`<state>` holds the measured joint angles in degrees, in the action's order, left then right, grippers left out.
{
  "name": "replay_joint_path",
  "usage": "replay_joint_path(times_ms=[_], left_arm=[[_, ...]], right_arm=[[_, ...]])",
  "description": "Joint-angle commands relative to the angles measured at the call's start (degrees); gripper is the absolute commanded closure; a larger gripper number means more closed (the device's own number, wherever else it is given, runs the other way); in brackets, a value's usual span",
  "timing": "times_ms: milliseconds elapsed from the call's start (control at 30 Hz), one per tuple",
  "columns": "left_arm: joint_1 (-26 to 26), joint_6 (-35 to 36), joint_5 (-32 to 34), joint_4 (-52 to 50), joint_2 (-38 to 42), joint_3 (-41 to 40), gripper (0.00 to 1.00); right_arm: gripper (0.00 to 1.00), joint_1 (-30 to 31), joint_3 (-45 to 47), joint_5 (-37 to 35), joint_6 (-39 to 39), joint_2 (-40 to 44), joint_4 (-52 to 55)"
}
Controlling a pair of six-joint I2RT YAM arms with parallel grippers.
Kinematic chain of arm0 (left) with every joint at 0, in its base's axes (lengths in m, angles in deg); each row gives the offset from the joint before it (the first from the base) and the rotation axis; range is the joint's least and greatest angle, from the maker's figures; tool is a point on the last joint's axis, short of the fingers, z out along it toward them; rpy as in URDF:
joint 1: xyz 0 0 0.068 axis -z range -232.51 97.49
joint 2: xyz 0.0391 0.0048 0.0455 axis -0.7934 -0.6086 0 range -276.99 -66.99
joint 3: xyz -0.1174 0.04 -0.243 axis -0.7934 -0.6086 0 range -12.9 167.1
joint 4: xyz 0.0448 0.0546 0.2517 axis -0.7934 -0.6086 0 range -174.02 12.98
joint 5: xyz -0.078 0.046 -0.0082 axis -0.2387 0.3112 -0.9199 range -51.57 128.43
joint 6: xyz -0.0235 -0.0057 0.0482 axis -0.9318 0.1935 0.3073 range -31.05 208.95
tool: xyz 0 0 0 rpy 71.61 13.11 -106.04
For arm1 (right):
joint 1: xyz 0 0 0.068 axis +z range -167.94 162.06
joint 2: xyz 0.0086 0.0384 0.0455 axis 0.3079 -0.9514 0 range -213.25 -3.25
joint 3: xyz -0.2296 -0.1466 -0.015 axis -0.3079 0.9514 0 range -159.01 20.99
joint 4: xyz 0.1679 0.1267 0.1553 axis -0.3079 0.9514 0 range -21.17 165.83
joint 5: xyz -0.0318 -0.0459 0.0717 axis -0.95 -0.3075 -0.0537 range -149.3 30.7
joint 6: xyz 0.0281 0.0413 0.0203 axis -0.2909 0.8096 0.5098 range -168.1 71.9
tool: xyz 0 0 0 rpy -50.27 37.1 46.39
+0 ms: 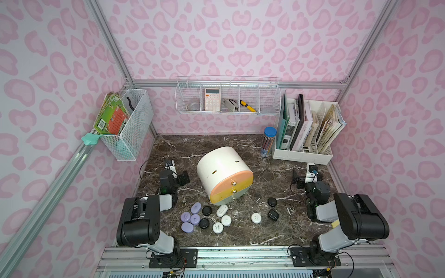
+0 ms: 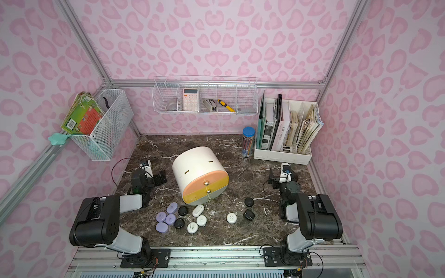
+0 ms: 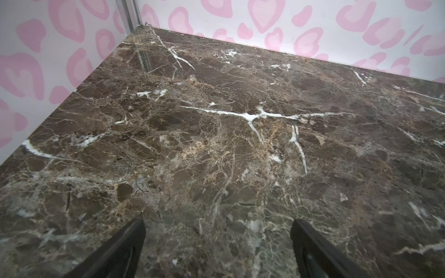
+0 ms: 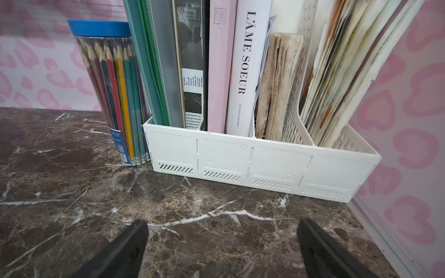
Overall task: Put the bluetooth earphones in the drawer according to color
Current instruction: Adjust the storage box at the center of the board.
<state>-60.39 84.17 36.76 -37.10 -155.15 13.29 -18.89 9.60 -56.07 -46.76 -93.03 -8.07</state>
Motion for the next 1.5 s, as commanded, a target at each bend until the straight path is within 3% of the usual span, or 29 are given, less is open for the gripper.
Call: replay_joint_path(times_ms=[0,667,733,800,900,1167,1333,1467], left_arm=[[-0.07,-0.41,-0.29,1.08,-0.08,0.38,0.01],[-0.07,-0.39,-0.31,1.21,0.08,0.30,0.01],[-0.12,1.48,-3.03,1.98,0.76,-0.10,0.01],[0.16,4.15,-6.28,-0.67,3.49,0.20,0.01],[1.34,2.63,-2.54,-15.80,9.83,4.79,0.01],[4.86,0.27,-1.56,-34.73,27.80,10.83,0.01],[5.11,-10.71,-4.81,-46.92,40.07,14.63,0.01],[5.08,-20.54,-5.45,-62.75,47.84,18.97,0.01]], right_arm=[[0.00,0.05,-0.25,-0.76,-0.20,-0.04,-1.32],[0.00,-0.11,-0.12,-0.41,-0.03,0.05,-1.40],[0.00,-0.18,-0.09,-0.25,-0.11,0.11,-1.44],[0.00,-0.22,1.05,1.11,-0.69,0.51,-3.15],[0.00,1.32,4.68,-4.36,-0.80,5.39,-5.91],[0.00,6.71,-1.15,-7.54,-2.01,25.63,20.14],[0.00,7.55,-5.62,-2.48,9.77,37.86,39.61],[0.00,7.62,-8.70,2.54,20.82,47.93,56.82]])
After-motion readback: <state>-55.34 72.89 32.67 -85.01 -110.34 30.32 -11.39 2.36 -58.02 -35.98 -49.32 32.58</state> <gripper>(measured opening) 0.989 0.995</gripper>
